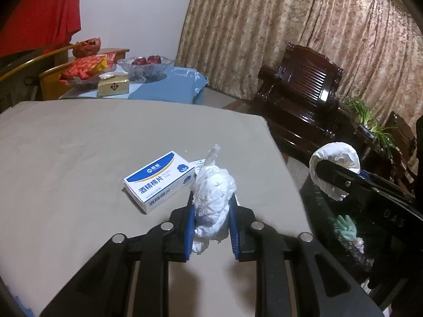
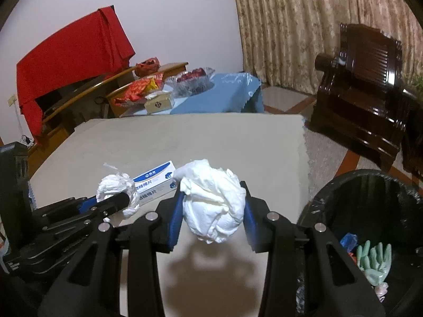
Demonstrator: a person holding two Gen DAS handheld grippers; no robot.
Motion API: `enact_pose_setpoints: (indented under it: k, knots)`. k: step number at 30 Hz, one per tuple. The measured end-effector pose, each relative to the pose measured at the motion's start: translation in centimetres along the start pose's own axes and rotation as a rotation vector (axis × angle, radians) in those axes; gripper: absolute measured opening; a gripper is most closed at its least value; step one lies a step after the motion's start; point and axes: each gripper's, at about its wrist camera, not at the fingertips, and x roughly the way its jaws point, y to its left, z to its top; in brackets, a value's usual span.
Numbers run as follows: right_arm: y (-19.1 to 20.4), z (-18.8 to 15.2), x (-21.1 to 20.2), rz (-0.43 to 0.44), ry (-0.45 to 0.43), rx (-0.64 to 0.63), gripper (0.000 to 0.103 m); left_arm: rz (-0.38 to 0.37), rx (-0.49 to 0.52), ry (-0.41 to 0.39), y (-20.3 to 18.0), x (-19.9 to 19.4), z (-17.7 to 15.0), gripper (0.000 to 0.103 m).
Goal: Collect trash
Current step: 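Lift both white tissues and carry them toward the bin, then lower both tissues into the bin and open both grippers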
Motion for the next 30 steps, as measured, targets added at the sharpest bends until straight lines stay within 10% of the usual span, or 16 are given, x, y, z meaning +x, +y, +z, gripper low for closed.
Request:
enact_pose_setpoints:
  k: [30]
  knots:
    - [-10.5,-5.1,-16.6,-0.256,-0.154,0.087,0.039,-0.234,0.212,-0.053,-15.9,-4.3,-0.7,0.022]
